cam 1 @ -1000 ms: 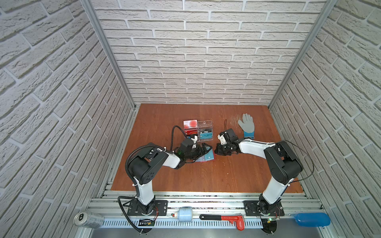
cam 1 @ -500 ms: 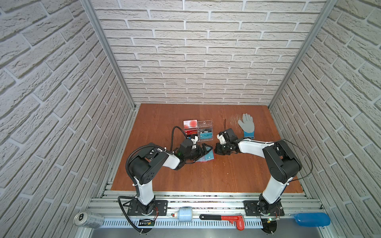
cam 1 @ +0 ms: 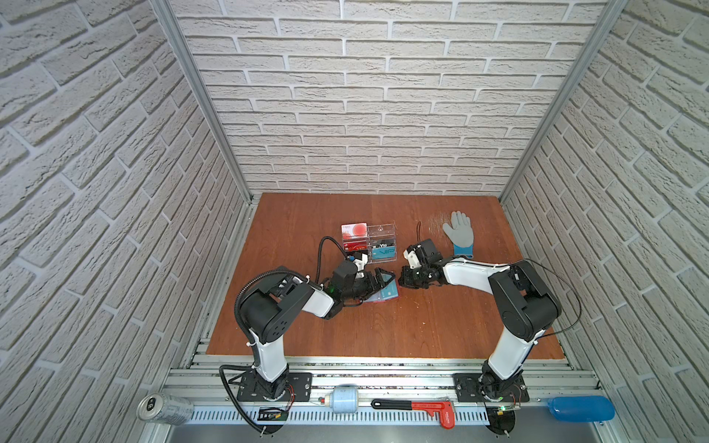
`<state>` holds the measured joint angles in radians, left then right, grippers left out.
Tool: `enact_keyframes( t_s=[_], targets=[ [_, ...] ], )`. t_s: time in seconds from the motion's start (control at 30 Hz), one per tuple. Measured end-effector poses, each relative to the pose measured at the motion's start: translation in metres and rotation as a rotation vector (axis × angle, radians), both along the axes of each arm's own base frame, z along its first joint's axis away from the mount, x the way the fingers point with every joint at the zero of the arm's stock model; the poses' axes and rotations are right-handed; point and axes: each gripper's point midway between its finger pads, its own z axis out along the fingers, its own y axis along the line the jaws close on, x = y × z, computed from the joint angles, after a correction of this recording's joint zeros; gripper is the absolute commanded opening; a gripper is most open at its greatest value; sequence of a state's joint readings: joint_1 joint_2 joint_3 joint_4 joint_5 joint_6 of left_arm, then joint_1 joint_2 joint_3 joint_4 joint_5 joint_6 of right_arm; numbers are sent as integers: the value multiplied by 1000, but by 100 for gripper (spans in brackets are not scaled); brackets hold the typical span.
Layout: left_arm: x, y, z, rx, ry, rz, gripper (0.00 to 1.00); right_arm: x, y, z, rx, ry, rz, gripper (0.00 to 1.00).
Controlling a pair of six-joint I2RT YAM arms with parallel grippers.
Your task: Take the credit cards out of the card holder
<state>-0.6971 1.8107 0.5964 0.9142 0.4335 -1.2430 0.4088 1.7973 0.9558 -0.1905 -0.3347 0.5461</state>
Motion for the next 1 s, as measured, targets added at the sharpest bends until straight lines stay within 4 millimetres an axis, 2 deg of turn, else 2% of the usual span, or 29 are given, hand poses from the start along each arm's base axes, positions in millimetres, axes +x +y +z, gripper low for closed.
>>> enact_keyframes(
  t_s=[0.33, 0.63, 0.9, 1.0],
  targets=[
    [-4, 3, 3, -13, -23, 5, 98, 1, 2, 0, 6, 1, 3, 7],
    [-8, 22, 13, 68, -27, 60, 98, 1, 2, 0, 6, 2, 3, 7],
    [-8, 23, -13, 110, 34, 67, 98, 1, 2, 0, 6, 2, 3, 6],
    [-6, 19, -13, 94, 34, 70, 98, 1, 2, 0, 6, 1, 4, 6]
  ],
)
